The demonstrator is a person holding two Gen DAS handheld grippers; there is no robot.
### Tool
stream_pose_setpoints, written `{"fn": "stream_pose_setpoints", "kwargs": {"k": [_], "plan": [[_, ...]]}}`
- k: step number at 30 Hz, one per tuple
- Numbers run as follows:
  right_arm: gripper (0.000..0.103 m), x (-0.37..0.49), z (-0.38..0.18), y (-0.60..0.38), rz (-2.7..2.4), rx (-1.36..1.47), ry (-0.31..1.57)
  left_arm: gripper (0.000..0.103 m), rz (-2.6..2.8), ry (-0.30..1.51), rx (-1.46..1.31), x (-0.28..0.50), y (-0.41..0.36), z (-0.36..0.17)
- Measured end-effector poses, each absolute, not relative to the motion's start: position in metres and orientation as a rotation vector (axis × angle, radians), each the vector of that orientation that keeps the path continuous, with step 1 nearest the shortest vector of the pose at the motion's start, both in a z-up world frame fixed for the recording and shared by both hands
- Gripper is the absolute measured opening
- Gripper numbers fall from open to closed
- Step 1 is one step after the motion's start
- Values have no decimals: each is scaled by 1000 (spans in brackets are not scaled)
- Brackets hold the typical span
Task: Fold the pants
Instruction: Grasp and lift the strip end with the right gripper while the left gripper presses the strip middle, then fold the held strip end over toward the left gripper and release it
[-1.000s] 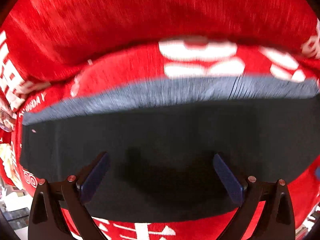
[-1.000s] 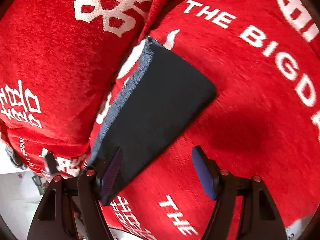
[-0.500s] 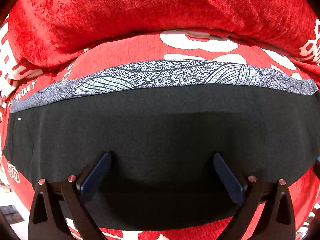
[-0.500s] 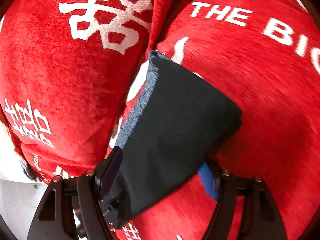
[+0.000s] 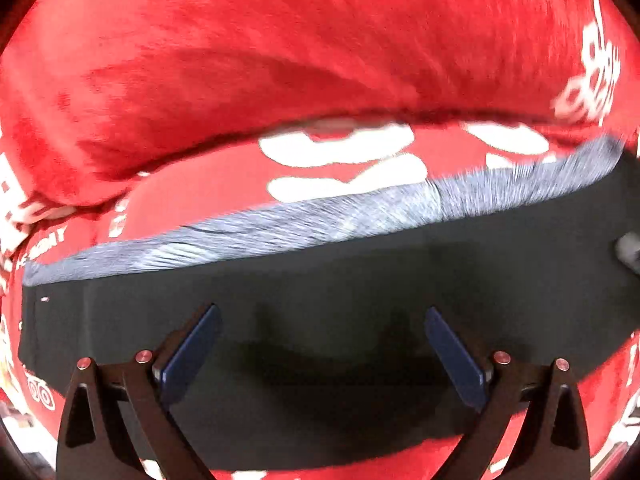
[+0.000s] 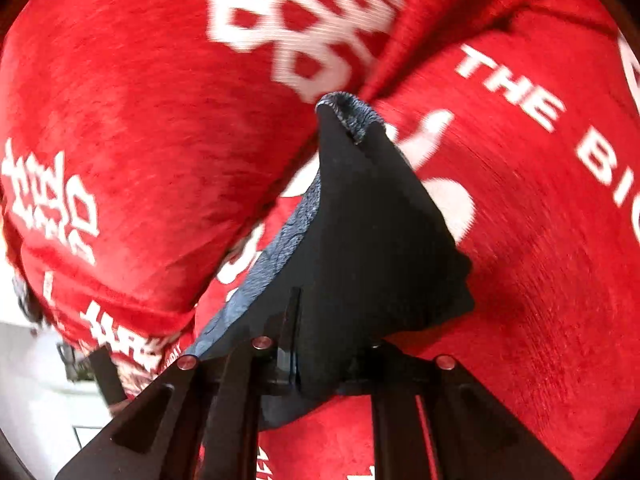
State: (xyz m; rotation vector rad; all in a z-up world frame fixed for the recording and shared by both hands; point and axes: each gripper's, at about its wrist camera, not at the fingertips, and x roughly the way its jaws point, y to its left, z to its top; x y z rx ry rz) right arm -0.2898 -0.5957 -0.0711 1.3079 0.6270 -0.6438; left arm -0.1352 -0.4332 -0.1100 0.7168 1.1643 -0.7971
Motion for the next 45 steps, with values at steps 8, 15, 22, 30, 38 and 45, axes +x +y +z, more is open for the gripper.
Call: {"fn": "stream_pose_setpoints", "kwargs": {"k": [8, 15, 22, 30, 38, 45], "plan": [[14, -258, -34, -581, -633, 1119, 696, 103, -811, 1244, 687, -130, -437, -121], [14, -194, 20, -540, -623, 804, 812, 103, -789, 1174, 586, -83, -380, -69], [15, -86, 27, -446, -534, 528, 946, 103, -639, 1165, 559, -9, -276, -48], [31, 29, -73, -349, -512, 339, 1221, 103, -480, 1216, 535, 58, -174, -68], [51, 37, -41, -246, -412, -26, 1233, 103, -568, 1218, 504, 73, -162, -58], [51, -64, -55, -379, -452, 1061, 980, 102, -860, 1252, 447, 37, -217, -38]]}}
